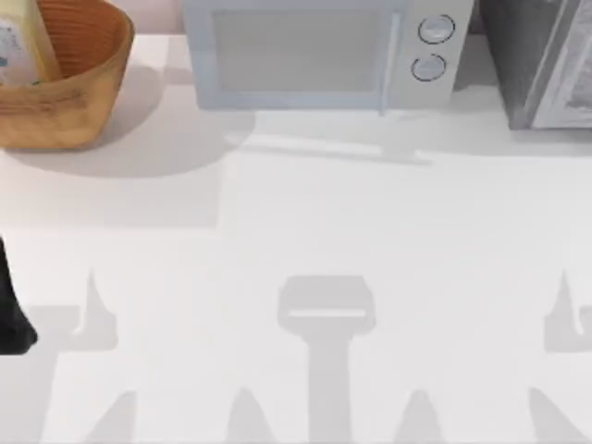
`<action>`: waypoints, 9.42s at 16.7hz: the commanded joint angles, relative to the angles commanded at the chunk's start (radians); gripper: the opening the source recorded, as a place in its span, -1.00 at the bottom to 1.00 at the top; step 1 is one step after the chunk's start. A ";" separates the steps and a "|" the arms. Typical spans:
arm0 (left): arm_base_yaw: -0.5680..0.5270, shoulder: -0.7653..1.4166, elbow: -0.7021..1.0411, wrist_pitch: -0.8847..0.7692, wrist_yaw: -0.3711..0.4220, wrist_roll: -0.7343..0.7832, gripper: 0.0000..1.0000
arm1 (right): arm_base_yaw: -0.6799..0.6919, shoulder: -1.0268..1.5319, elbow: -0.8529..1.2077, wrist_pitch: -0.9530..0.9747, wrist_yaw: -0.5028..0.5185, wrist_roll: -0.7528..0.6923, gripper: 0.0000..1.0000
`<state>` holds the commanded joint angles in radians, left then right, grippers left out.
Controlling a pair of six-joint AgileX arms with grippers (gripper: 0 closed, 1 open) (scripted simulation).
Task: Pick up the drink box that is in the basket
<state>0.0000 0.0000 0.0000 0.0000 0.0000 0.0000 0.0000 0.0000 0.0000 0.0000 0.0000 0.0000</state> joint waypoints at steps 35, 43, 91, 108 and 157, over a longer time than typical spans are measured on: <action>0.096 2.075 0.911 1.154 0.135 0.012 1.00 | 0.000 0.000 0.000 0.000 0.000 0.000 1.00; 0.088 2.114 0.991 1.112 0.127 0.012 1.00 | 0.000 0.000 0.000 0.000 0.000 0.000 1.00; 0.085 1.908 1.384 0.531 0.115 0.016 -1.00 | 0.000 0.000 0.000 0.000 0.000 0.000 1.00; 0.061 1.343 0.986 0.356 0.082 0.008 -1.00 | 0.000 0.000 0.000 0.000 0.000 0.000 1.00; -0.581 0.879 0.134 0.810 -1.132 0.066 -1.00 | 0.000 0.000 0.000 0.000 0.000 0.000 1.00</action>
<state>-0.5810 0.8792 0.1344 0.8100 -1.1319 0.0658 0.0000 0.0000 0.0000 0.0000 0.0000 0.0000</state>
